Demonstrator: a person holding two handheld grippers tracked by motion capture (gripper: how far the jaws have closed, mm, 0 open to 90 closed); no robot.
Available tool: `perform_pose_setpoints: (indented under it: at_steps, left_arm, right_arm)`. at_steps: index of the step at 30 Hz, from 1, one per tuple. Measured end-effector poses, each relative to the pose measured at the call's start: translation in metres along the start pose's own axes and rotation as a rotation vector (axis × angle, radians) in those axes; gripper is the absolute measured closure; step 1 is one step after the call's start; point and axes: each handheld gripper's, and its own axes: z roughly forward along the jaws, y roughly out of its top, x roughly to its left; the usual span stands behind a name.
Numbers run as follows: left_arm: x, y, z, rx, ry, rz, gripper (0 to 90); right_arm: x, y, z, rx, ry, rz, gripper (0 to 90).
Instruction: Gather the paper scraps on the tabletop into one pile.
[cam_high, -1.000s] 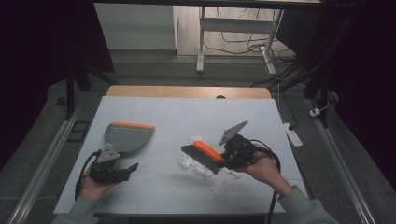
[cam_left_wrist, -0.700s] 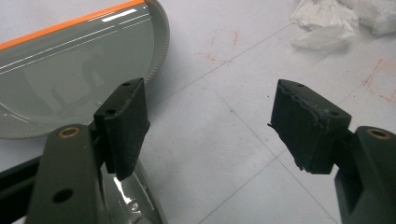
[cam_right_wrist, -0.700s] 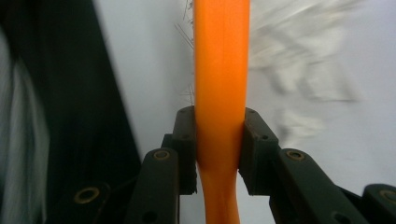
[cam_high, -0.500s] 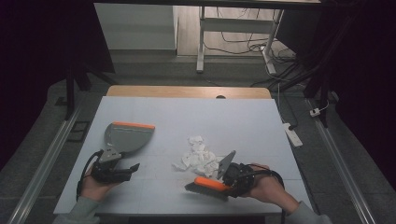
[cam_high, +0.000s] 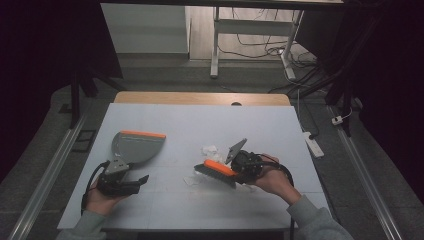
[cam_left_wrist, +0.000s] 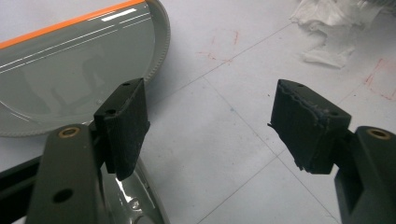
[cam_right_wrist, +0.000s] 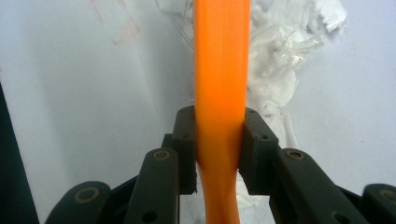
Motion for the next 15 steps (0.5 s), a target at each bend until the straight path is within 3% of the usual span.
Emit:
perform_pose_setpoints:
  at_steps: [4,7,10,15]
  left_arm:
    - [0.000,0.000,0.001,0.004,-0.002,0.001,28.4]
    - [-0.001,0.000,0.000,0.003,0.001,0.006,28.4]
    - [-0.002,0.001,-0.001,0.000,0.000,0.005,28.4]
    - [-0.002,0.002,0.001,0.002,-0.007,0.019,28.4]
  right_arm:
    - [0.003,-0.003,-0.012,-0.060,0.004,0.026,70.7]
    - [0.003,-0.008,-0.026,-0.130,0.007,0.086,70.7]
    - [0.002,-0.015,-0.040,-0.185,-0.010,0.180,70.6]
    - [-0.002,-0.037,-0.061,-0.210,-0.061,0.410,70.6]
